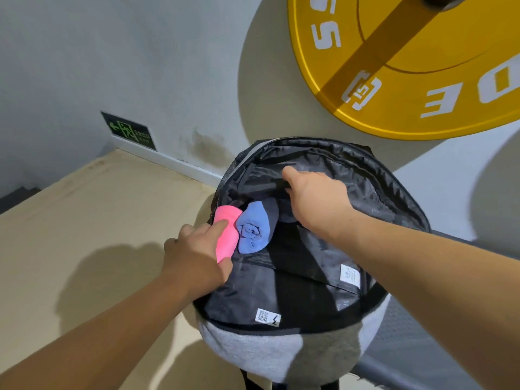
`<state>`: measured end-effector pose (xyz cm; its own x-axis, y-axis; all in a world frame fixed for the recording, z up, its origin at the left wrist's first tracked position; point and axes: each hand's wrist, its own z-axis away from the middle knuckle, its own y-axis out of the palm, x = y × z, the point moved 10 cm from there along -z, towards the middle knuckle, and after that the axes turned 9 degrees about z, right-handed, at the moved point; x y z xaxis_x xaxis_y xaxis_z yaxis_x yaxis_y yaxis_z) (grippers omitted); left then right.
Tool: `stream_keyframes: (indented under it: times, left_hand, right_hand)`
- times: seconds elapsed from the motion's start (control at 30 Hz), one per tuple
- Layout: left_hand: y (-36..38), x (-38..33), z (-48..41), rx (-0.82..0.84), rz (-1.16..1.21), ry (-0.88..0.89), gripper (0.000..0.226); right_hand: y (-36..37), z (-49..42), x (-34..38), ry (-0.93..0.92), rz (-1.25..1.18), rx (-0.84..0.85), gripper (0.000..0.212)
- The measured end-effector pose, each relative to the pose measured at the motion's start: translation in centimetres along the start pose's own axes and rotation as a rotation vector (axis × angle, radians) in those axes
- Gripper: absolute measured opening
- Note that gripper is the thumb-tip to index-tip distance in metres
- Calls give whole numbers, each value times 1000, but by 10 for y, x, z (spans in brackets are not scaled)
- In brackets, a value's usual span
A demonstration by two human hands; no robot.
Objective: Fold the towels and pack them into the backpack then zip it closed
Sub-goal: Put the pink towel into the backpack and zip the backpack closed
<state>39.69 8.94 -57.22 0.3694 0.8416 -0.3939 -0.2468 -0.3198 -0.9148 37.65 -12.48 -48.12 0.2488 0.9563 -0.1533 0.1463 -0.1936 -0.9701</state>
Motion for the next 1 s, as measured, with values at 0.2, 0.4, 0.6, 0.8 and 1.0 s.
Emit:
stream_keyframes:
  times: [0.2, 0.4, 0.6, 0.8, 1.0]
  left_hand:
    - [18, -24, -7, 40, 288, 45, 83]
    - [30, -96, 0, 97, 208, 208, 75]
    - [38, -138, 26, 143, -485, 306, 86]
    - [50, -124, 23, 339, -470, 308, 94]
    - [23, -136, -13, 104, -465, 297, 77]
  right_hand:
    - [-10, 16, -34, 32, 67, 82, 66]
    - [-25, 45, -90, 133, 137, 24, 55]
    - [-21, 66, -95, 47, 61, -28, 43]
    - [5, 36, -51, -28, 131, -8, 36]
    - [-27, 27, -65, 36, -7, -169, 20]
